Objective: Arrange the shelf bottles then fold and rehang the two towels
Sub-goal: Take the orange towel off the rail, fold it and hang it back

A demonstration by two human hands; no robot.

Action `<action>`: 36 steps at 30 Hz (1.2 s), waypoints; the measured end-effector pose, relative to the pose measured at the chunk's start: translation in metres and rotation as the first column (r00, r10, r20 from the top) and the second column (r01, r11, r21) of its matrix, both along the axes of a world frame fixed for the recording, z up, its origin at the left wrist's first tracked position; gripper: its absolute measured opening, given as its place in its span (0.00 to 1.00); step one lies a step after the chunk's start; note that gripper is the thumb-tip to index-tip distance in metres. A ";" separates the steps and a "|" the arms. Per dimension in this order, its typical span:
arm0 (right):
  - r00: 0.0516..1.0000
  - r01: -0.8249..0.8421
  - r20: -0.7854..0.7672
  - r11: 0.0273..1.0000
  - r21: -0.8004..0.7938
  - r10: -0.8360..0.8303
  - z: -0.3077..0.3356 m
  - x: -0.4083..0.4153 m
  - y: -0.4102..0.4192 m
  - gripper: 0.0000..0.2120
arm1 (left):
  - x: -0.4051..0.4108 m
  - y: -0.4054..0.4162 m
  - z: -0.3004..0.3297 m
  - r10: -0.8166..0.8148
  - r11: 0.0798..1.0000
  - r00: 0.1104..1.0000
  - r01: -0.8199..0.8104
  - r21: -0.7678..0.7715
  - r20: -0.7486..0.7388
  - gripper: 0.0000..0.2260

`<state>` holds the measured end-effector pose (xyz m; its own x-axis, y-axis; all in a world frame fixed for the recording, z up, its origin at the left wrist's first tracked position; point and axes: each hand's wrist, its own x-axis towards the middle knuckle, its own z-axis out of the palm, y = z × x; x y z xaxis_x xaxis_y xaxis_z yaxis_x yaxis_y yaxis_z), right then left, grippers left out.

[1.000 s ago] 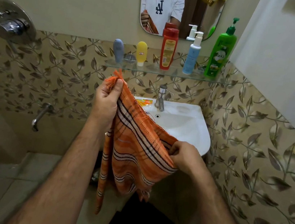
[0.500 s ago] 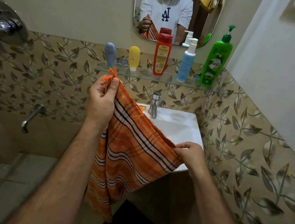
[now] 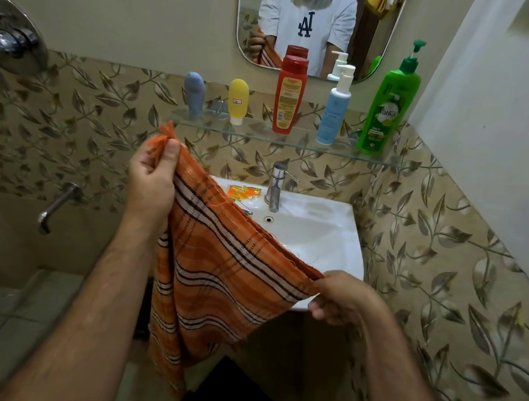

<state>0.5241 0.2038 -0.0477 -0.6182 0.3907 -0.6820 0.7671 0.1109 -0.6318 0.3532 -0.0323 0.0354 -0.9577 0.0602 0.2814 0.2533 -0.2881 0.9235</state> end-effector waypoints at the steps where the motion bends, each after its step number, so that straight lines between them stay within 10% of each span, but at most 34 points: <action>1: 0.999 0.011 -0.041 1.000 -0.017 -0.012 0.005 -0.001 0.004 0.07 | -0.004 -0.005 -0.004 0.027 1.000 0.999 -0.027 0.015 0.024 0.06; 13: 0.961 0.121 -0.240 0.990 -0.070 -0.134 0.046 -0.009 -0.018 0.19 | -0.019 -0.056 -0.042 0.144 0.990 0.986 -0.142 -0.024 0.081 0.08; 21: 0.783 0.083 -0.552 0.927 -0.365 -0.287 0.064 0.010 -0.045 0.10 | -0.023 -0.086 -0.044 0.112 0.993 0.987 -0.106 -0.060 0.113 0.07; 27: 0.720 0.132 -0.694 0.980 0.148 0.008 0.072 0.032 -0.078 0.04 | -0.015 -0.105 -0.047 0.116 0.993 0.981 -0.114 -0.023 0.158 0.08; 32: 0.887 0.224 -0.439 0.695 0.683 0.145 0.054 0.033 -0.095 0.13 | -0.009 -0.116 -0.069 0.065 0.991 0.986 -0.046 -0.124 0.153 0.07; 36: 0.851 0.329 -0.503 0.593 0.735 0.151 0.059 0.039 -0.098 0.13 | -0.003 -0.119 -0.069 0.070 0.991 0.990 -0.054 -0.125 0.125 0.05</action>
<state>0.5630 0.1057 0.0110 -0.6771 0.6775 0.2874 0.4306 0.6814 -0.5919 0.3505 -0.1511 -0.0335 -0.9885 0.0256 0.1492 0.1433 -0.1595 0.9767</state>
